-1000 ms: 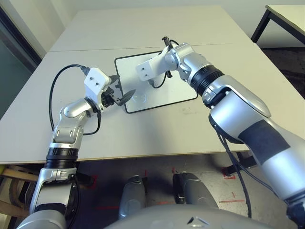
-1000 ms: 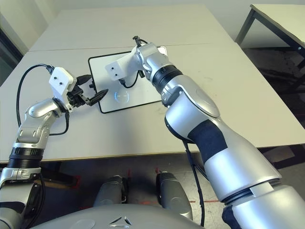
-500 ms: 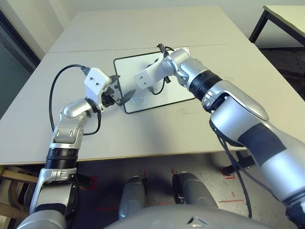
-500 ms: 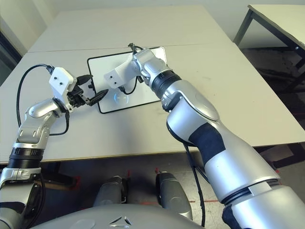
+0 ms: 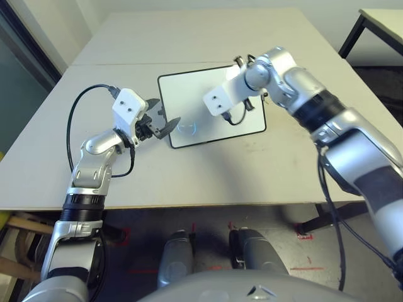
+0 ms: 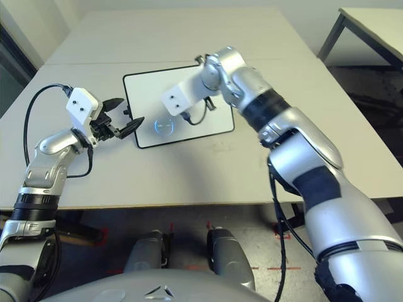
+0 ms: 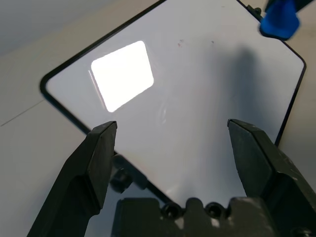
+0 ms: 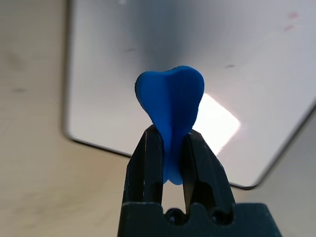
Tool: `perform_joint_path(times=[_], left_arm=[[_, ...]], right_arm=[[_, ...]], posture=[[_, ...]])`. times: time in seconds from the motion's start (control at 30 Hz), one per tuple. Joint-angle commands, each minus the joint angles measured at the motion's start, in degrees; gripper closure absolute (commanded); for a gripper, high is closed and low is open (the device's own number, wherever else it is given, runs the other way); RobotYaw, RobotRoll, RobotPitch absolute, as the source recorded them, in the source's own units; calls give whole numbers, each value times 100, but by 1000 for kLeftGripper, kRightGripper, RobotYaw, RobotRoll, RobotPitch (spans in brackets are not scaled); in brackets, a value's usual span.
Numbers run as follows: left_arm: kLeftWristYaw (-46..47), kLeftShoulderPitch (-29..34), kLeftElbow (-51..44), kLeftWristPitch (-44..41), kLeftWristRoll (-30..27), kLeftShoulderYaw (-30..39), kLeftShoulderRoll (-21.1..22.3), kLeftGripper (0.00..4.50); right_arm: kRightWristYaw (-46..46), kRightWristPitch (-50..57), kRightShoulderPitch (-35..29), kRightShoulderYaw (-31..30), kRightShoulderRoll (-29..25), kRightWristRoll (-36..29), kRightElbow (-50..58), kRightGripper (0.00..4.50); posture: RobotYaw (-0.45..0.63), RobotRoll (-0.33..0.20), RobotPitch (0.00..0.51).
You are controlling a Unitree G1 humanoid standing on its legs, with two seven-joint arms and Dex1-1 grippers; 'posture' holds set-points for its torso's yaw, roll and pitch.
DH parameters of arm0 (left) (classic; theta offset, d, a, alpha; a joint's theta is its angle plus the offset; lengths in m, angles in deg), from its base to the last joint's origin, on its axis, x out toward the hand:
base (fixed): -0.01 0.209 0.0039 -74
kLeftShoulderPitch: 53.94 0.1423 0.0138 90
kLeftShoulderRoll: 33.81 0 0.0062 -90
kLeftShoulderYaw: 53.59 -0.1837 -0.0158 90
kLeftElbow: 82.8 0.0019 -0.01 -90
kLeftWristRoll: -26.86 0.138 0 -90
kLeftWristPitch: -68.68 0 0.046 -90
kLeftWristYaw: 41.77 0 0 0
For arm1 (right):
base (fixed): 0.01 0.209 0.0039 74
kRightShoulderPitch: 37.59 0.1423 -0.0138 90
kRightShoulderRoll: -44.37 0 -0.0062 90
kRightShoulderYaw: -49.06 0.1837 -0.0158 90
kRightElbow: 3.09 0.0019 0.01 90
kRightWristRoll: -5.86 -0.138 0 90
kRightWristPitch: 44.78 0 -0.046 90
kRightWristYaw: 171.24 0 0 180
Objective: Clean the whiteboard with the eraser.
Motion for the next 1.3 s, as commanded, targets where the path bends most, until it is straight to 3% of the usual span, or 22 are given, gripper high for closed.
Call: perform_joint_path(times=[0.03, 0.23, 0.43, 0.6, 0.97, 1.3], left_arm=[[-50, -92, 186, 133, 103, -92, -71, 0], [-68, -169, 424, 292, 137, -186, -189, 0], [-76, -227, 548, 373, 168, -225, -267, 0], [-63, -214, 565, 390, 178, -227, -289, 0], [-44, -77, 400, 298, 183, -137, -139, 0], [-36, 70, 60, 67, 128, -67, 47, 0]], right_arm=[[-1050, 1340, -399, 420, -470, -409, 472, 4147], [-811, 3001, -220, 733, -696, -479, -936, 4147], [416, 3992, 710, 1218, -343, -801, -3448, 4147], [1855, 4582, 1207, 2186, -55, -1512, -4808, 4147], [4160, 4506, 1074, 3431, 275, -2533, -5416, 4147], [4624, 4407, 815, 3497, 480, -2760, -5493, 4147]], posture=[[-110, 0, 66], [-134, 0, 72], [-140, 0, 75], [-132, 0, 77], [-94, 0, 90], [-68, 0, 92]])
